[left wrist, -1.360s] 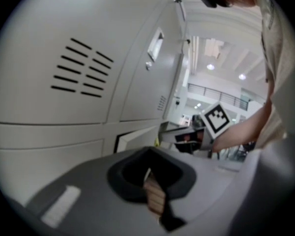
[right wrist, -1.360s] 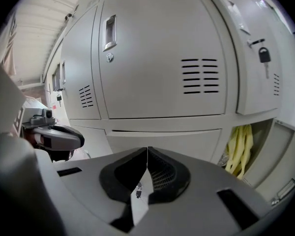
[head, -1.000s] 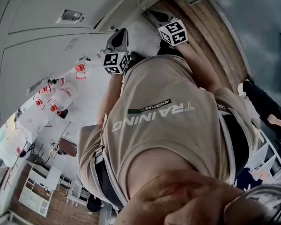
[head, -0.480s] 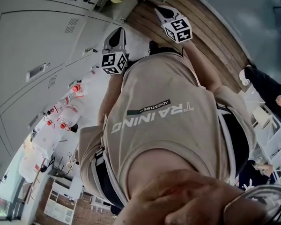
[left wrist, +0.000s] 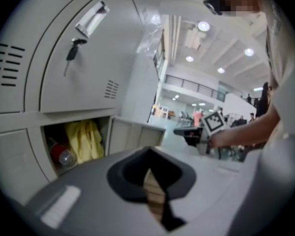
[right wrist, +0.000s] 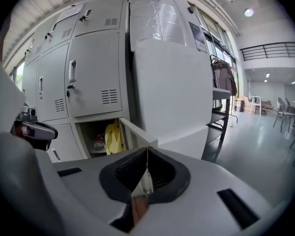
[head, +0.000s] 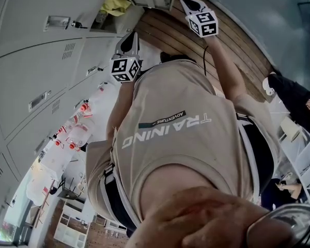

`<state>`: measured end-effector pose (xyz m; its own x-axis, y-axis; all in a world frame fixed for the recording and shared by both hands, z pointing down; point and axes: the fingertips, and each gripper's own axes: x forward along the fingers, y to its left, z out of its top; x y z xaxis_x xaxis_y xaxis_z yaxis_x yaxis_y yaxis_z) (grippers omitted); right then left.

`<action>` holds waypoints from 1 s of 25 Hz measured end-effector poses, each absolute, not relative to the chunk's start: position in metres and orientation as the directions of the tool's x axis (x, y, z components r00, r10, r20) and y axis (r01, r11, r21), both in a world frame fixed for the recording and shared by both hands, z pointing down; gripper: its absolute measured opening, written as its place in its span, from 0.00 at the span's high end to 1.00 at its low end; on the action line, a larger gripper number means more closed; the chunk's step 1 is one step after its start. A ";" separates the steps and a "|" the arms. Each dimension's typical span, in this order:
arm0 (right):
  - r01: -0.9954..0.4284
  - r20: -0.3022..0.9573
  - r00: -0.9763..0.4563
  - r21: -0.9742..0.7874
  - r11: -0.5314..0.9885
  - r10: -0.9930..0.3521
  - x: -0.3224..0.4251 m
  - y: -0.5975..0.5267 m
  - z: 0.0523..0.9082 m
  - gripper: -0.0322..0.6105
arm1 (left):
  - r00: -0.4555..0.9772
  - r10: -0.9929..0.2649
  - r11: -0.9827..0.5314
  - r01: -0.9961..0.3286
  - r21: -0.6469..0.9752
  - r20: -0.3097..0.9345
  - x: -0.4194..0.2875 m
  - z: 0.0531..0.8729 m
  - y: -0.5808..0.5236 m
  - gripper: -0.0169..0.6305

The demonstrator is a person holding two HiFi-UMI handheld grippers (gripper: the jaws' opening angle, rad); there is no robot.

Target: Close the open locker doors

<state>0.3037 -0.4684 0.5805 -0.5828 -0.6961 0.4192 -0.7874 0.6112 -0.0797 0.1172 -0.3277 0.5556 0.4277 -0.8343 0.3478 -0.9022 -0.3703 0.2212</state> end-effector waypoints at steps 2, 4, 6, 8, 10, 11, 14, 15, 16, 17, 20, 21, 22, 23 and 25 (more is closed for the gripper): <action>-0.784 0.423 -0.583 -0.070 0.616 -0.694 0.308 -0.483 0.581 0.93 | 0.433 -0.828 -0.377 -0.900 0.218 0.356 0.124 0.558 -0.339 0.97; -0.780 0.427 -0.584 -0.060 0.623 -0.690 0.310 -0.495 0.583 0.93 | 0.445 -0.818 -0.390 -0.895 0.217 0.365 0.133 0.559 -0.348 0.97; -0.774 0.435 -0.585 -0.049 0.631 -0.685 0.310 -0.506 0.586 0.93 | 0.462 -0.804 -0.409 -0.887 0.216 0.374 0.144 0.561 -0.358 0.97; -0.765 0.441 -0.594 -0.050 0.642 -0.673 0.308 -0.516 0.589 0.93 | 0.478 -0.791 -0.427 -0.879 0.215 0.382 0.154 0.561 -0.367 0.97; -0.752 0.445 -0.608 -0.057 0.656 -0.658 0.305 -0.524 0.591 0.93 | 0.489 -0.780 -0.438 -0.872 0.218 0.391 0.162 0.561 -0.374 0.97; -0.746 0.446 -0.615 -0.061 0.664 -0.650 0.304 -0.527 0.592 0.93 | 0.494 -0.774 -0.443 -0.869 0.220 0.396 0.165 0.561 -0.376 0.97; -0.722 0.446 -0.641 -0.072 0.688 -0.625 0.299 -0.534 0.596 0.93 | 0.505 -0.760 -0.454 -0.863 0.221 0.409 0.168 0.562 -0.379 0.97; -0.711 0.444 -0.652 -0.077 0.698 -0.615 0.297 -0.536 0.596 0.93 | 0.504 -0.758 -0.454 -0.863 0.220 0.415 0.166 0.563 -0.378 0.97; -0.701 0.442 -0.663 -0.083 0.708 -0.604 0.294 -0.536 0.597 0.93 | 0.502 -0.756 -0.452 -0.865 0.218 0.420 0.164 0.564 -0.377 0.97; -0.691 0.440 -0.673 -0.088 0.717 -0.594 0.292 -0.534 0.596 0.93 | 0.498 -0.756 -0.448 -0.867 0.218 0.425 0.162 0.566 -0.376 0.97; -0.665 0.437 -0.697 -0.099 0.740 -0.568 0.282 -0.524 0.594 0.93 | 0.480 -0.762 -0.424 -0.877 0.226 0.434 0.151 0.569 -0.371 0.97; -0.658 0.436 -0.703 -0.102 0.746 -0.561 0.278 -0.519 0.594 0.93 | 0.473 -0.766 -0.414 -0.881 0.228 0.435 0.147 0.569 -0.368 0.97; -0.653 0.435 -0.709 -0.105 0.750 -0.556 0.274 -0.514 0.595 0.93 | 0.466 -0.771 -0.406 -0.885 0.229 0.435 0.143 0.570 -0.366 0.97; -0.649 0.433 -0.712 -0.107 0.753 -0.553 0.269 -0.509 0.595 0.93 | 0.459 -0.775 -0.398 -0.888 0.229 0.434 0.139 0.570 -0.363 0.97; -0.648 0.431 -0.715 -0.114 0.753 -0.550 0.261 -0.499 0.596 0.93 | 0.447 -0.784 -0.382 -0.894 0.233 0.432 0.129 0.571 -0.358 0.97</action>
<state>0.2608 -0.4989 0.5964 -0.7153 -0.5503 0.4307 -0.6480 0.7531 -0.1139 0.1290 -0.3582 0.5706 0.4470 -0.7835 0.4316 -0.8944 -0.3820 0.2328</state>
